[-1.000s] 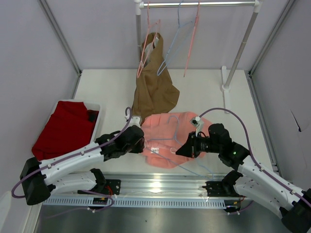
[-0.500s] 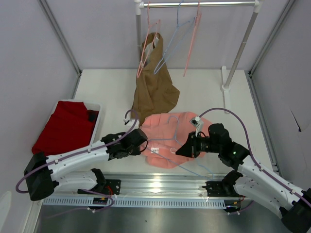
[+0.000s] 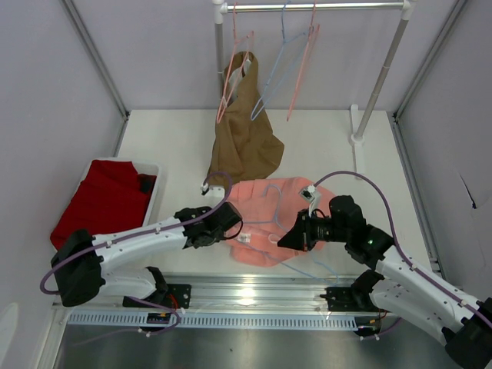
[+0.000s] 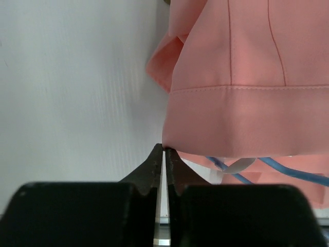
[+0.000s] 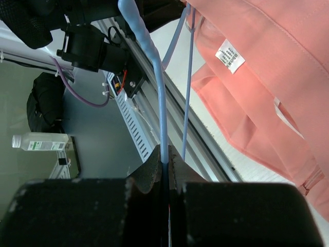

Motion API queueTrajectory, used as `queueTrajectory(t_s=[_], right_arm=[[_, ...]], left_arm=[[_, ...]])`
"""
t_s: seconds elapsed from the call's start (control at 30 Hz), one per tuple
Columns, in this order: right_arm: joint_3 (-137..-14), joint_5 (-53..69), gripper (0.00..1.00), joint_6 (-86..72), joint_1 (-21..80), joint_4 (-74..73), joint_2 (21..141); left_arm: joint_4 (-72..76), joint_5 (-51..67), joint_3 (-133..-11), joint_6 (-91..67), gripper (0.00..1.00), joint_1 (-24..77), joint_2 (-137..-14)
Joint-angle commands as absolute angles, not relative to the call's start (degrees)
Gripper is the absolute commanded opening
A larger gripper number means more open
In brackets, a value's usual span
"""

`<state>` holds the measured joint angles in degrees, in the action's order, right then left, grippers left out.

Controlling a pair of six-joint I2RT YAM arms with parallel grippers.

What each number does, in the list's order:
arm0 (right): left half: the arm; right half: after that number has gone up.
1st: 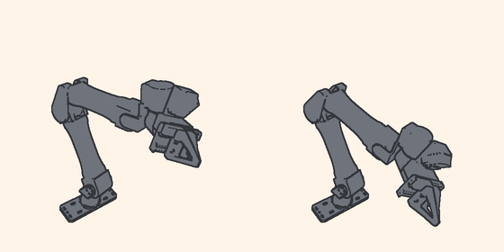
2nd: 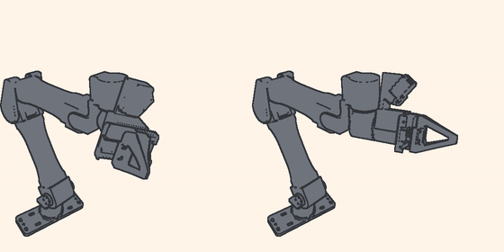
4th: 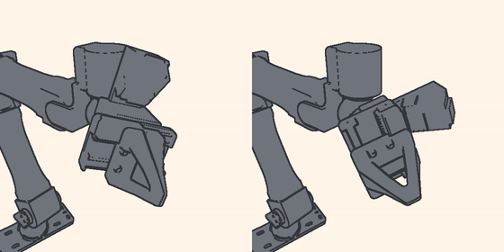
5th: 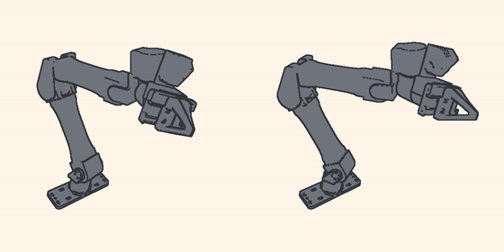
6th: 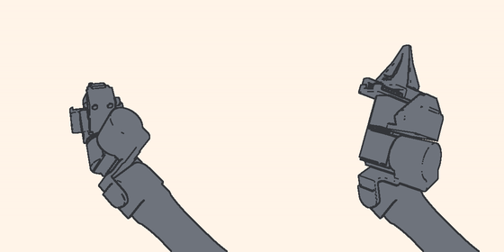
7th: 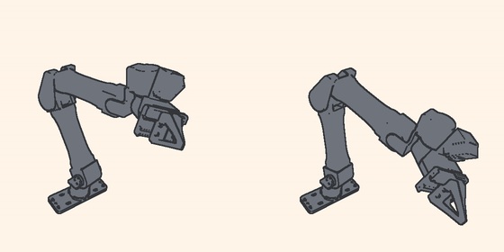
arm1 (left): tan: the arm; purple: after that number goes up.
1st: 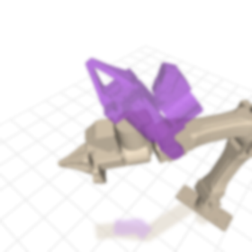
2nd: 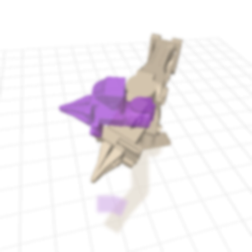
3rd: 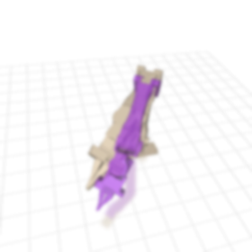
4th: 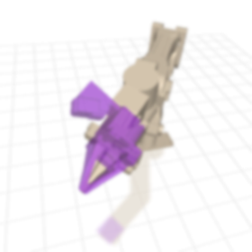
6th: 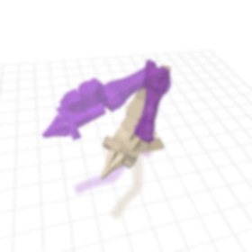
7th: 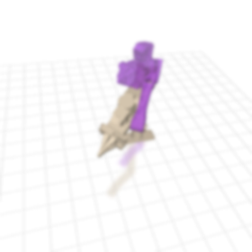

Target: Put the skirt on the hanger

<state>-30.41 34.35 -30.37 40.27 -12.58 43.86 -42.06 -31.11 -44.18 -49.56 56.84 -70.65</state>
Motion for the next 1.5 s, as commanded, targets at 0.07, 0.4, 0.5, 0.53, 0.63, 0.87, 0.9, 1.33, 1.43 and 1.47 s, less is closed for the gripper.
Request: queueTrajectory(t_s=[0.07,0.4,0.5,0.53,0.63,0.87,0.9,1.33,1.43,1.47], right_arm=[[-30.0,36.6,0.00,-28.8,40.3,-9.1,43.7],[-29.8,33.8,0.00,-30.1,40.3,-3.7,46.8],[-30.1,33.0,0.00,-30.1,40.3,-2.3,48.5],[-30.0,33.0,0.00,-30.2,40.3,-1.4,49.0],[-30.1,33.5,0.00,-30.4,40.3,-0.7,50.0],[-30.1,33.8,0.00,-30.6,40.2,3.1,51.7],[-30.2,33.8,0.00,-30.6,40.2,3.2,51.8],[-30.0,35.3,0.00,-30.1,39.5,3.7,52.6],[-29.7,35.3,0.00,-30.1,39.4,3.8,52.3],[-29.7,35.4,0.00,-30.2,39.4,4.1,52.5]], left_arm=[[-40.5,-34.5,-47.6,-49.3,0.00,56.1,-71.8],[-39.5,-32.3,-48.2,-46.9,0.02,56.1,-70.9],[-39.6,-31.6,-48.1,-46.5,0.08,56.1,-69.8],[-39.4,-31.1,-47.7,-46.4,0.09,56.1,-69.0],[-38.6,-29.9,-47.6,-45.7,0.11,56.1,-67.8],[-36.1,-27.7,-47.7,-43.7,0.22,56.2,-66.3],[-36.4,-27.9,-47.8,-43.7,0.22,56.2,-66.4],[-39.8,-30.9,-48.3,-45.5,0.38,56.5,-66.3],[-39.1,-30.9,-48.0,-45.3,0.38,56.6,-65.7],[-39.1,-31.2,-47.7,-45.4,0.38,56.6,-65.8]])
